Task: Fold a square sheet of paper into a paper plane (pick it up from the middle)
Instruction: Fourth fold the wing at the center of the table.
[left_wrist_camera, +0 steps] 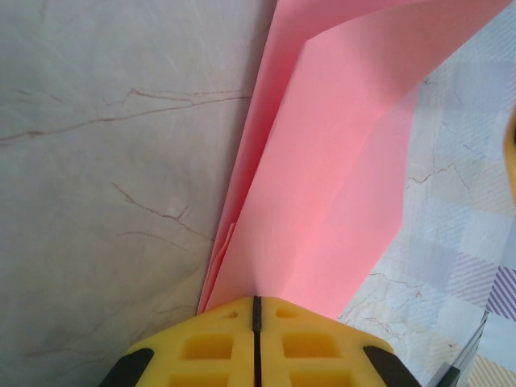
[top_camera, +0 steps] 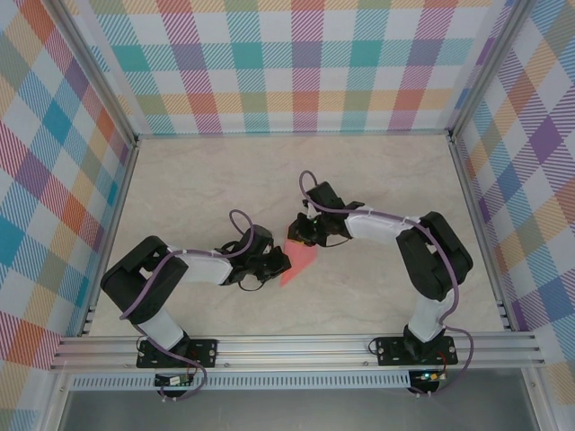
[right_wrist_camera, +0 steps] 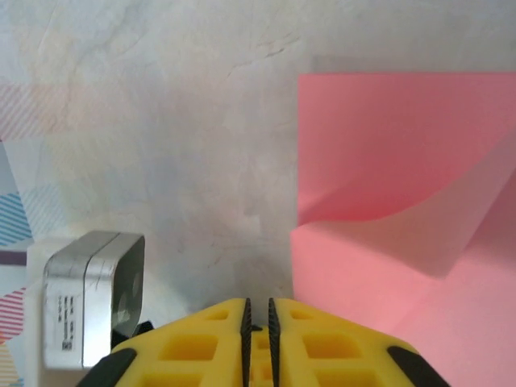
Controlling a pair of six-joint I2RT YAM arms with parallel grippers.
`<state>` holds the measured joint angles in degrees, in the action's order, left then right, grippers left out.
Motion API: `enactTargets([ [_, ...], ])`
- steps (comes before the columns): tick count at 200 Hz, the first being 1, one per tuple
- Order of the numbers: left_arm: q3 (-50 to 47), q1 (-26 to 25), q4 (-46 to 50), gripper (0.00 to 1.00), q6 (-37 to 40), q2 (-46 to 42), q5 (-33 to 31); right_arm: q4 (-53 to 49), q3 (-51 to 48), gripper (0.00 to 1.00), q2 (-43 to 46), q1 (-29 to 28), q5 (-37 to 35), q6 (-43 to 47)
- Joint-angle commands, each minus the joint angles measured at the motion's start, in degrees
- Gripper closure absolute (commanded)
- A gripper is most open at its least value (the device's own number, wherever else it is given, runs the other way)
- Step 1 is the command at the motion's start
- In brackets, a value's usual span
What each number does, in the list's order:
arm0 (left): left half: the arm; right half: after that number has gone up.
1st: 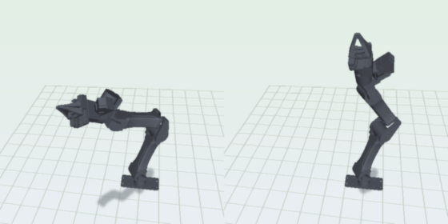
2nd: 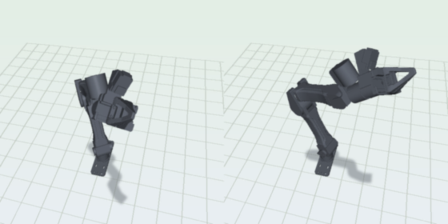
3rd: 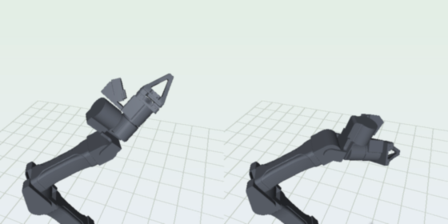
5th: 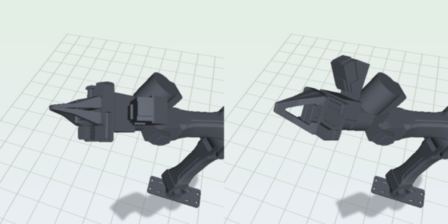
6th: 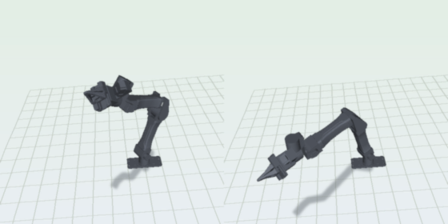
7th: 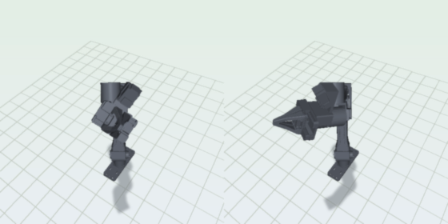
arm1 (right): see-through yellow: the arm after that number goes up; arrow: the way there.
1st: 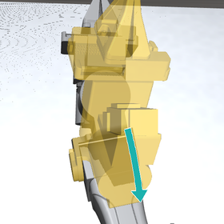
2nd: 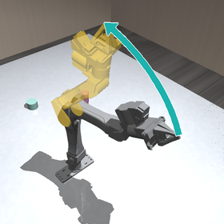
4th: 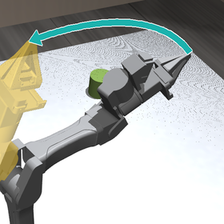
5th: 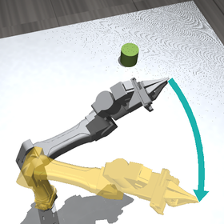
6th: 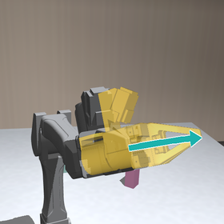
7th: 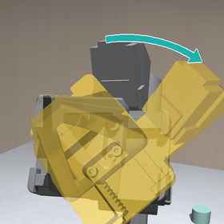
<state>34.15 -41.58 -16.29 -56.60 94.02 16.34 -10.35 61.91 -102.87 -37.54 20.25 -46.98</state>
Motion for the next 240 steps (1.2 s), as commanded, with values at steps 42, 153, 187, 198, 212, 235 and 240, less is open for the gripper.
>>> enactTargets([
  [42, -2.6, -0.6, 10.2, 0.93, 0.3, 1.6, -4.6, 2.9, -4.4, 0.9, -1.2, -2.2, 4.4, 0.8],
  [153, -3.0, -0.6, 10.4, 0.93, 0.3, 1.2, -5.1, 5.3, -6.4, 0.9, -6.8, -3.0, 1.5, -0.6],
  [187, -3.0, -0.7, 10.8, 0.94, 0.4, 1.1, -5.1, 6.4, -7.8, 0.89, -8.0, -2.7, -0.8, -1.4],
  [198, -3.0, -0.6, 11.0, 0.94, 0.4, 0.9, -5.3, 6.6, -8.0, 0.89, -8.0, -2.6, -1.0, -1.6],
  [212, -3.0, -0.6, 11.2, 0.94, 0.4, 0.8, -5.4, 7.0, -8.0, 0.89, -7.3, -2.5, -1.5, -1.7],
  [235, -3.1, -0.6, 11.4, 0.94, 0.4, 0.8, -5.5, 7.5, -7.5, 0.88, -6.2, -1.6, -1.7, -1.4],
  [240, -3.1, -0.7, 11.3, 0.94, 0.5, 0.8, -5.5, 7.6, -7.3, 0.88, -6.0, -1.3, -1.7, -1.2],
])
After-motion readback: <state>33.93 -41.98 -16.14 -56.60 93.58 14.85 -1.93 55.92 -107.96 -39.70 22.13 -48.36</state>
